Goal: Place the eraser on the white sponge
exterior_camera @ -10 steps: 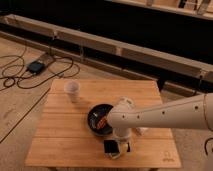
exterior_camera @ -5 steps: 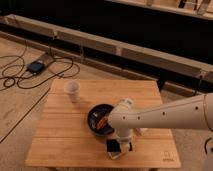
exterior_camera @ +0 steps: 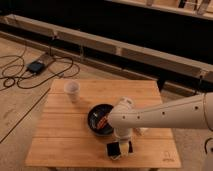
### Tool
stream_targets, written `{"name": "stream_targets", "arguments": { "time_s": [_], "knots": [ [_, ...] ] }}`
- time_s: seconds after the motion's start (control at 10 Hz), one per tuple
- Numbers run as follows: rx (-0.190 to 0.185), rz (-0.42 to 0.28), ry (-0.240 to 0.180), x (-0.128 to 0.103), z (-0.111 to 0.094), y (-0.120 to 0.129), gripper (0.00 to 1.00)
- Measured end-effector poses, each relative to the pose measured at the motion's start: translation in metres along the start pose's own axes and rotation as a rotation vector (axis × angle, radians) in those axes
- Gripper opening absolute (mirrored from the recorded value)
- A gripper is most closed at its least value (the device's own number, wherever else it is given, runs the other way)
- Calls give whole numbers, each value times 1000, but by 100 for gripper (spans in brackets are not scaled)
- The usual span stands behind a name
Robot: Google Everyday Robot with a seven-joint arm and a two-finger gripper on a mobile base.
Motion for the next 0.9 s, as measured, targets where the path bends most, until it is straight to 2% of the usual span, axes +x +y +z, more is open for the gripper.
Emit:
{"name": "stream_targets", "arguments": {
  "time_s": [0.5,0.7,0.9],
  "knots": [
    [21,3,1,7,-6,-6,70],
    [35,-7,-26,10,-10,-11,70],
    [72,-30,-73,13,-20,-22,70]
  ]
}}
